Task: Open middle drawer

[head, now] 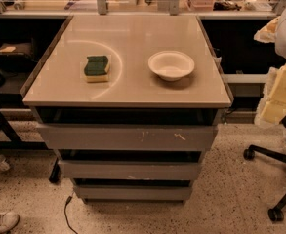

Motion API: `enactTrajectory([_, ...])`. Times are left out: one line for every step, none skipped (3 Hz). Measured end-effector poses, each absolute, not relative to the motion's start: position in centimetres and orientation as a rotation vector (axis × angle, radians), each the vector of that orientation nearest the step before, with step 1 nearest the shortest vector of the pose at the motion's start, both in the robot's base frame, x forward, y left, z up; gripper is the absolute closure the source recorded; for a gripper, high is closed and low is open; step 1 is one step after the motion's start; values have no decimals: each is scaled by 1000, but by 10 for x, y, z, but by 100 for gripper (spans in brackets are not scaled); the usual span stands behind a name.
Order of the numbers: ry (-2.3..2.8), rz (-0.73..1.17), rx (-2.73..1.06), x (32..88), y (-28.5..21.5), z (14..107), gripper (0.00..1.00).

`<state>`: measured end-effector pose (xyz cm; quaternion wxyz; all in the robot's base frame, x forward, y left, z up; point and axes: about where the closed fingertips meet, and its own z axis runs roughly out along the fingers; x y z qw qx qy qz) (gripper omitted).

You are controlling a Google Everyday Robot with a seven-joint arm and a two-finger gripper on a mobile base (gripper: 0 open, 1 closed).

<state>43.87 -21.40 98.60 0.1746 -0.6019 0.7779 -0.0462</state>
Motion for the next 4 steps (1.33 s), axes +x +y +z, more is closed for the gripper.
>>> enactTrajectory([2194, -150, -1698, 439, -214, 990, 0])
enactTrajectory([2219, -89, -1710, 422, -207, 961, 0])
enactTrajectory([2235, 75, -1708, 389, -185, 902, 0])
enactTrajectory([2271, 262, -1747, 359, -163, 829, 0])
